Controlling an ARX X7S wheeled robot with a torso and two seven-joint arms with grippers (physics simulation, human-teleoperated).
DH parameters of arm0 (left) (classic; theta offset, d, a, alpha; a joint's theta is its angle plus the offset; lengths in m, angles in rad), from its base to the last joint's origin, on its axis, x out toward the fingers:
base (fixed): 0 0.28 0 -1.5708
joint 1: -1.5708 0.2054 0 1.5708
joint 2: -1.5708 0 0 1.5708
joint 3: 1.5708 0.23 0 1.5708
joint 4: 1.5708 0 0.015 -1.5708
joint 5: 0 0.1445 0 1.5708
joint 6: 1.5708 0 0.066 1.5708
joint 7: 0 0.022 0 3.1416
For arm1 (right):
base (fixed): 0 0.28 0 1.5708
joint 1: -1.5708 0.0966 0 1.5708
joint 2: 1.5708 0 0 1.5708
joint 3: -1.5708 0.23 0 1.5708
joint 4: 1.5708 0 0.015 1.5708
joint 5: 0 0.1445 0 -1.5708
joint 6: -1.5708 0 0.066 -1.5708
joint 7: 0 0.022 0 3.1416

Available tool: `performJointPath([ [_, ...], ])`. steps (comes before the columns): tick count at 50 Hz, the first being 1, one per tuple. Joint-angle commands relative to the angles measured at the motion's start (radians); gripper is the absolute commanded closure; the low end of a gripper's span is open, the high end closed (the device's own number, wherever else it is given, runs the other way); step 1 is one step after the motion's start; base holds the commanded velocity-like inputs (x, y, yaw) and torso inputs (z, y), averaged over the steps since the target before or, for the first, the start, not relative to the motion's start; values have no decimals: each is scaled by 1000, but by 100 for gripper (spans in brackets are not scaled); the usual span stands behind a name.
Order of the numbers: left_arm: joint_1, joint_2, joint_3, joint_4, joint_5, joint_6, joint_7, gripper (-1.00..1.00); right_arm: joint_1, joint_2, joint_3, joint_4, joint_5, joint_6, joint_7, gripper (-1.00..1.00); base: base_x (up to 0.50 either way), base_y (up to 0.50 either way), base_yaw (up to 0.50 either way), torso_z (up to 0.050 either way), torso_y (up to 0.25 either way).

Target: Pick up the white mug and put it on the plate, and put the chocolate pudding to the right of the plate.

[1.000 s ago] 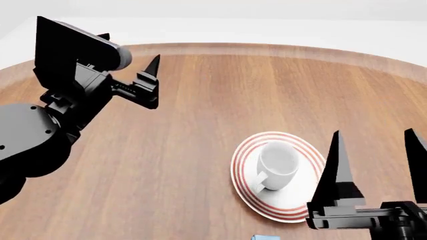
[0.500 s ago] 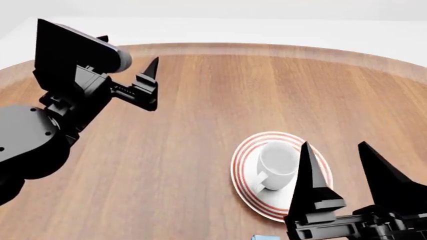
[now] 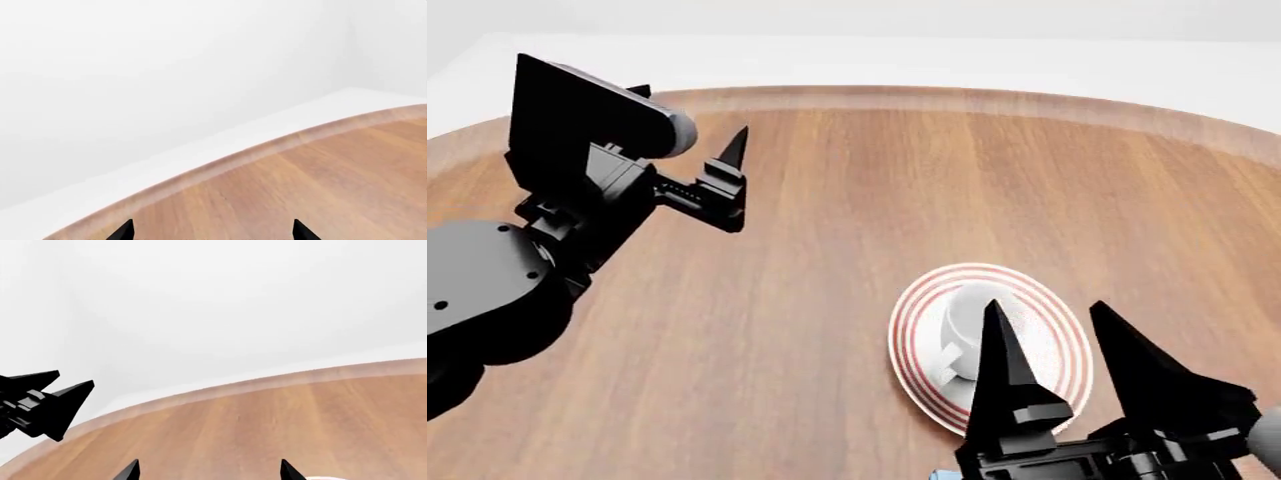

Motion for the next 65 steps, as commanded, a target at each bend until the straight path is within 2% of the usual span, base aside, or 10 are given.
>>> performJointPath([
  [1, 16, 23, -26, -13, 15, 20, 23, -100, 115, -91, -97, -4, 14, -31, 21, -100, 0, 0, 0, 0, 0],
  [15, 26, 15, -30, -12, 12, 29, 28, -100, 263, -184, -235, -5, 74, -40, 156, -100, 0, 0, 0, 0, 0],
  [25, 30, 14, -35, -14, 0, 30, 32, -100, 179, -162, 24, -7, 396, 148, 172, -100, 0, 0, 0, 0, 0],
  [30, 30, 13, -37, -11, -5, 29, 35, -100, 226, -218, -25, -7, 466, 75, 172, -100, 0, 0, 0, 0, 0],
  [32, 30, 11, -38, -11, -6, 29, 38, -100, 164, -164, 123, -7, 498, 203, 172, -100, 0, 0, 0, 0, 0],
  [36, 31, 11, -41, -16, -13, 29, 38, -100, 2, -210, 378, -7, 601, 365, 172, -100, 0, 0, 0, 0, 0],
  [43, 33, 11, -42, -10, -15, 29, 35, -100, -73, -277, 550, -7, 715, 497, 172, -100, 0, 0, 0, 0, 0],
  [50, 34, 15, -42, -9, -17, 25, 34, -100, -175, -268, 702, -7, 796, 599, 172, -100, 0, 0, 0, 0, 0],
  [56, 37, 16, -42, -11, -16, 27, 36, -100, -215, -261, 728, -7, 833, 612, 172, -100, 0, 0, 0, 0, 0],
  [65, 37, 19, -43, -12, -17, 24, 38, -100, -136, -209, 572, -6, 840, 499, 172, -100, 0, 0, 0, 0, 0],
])
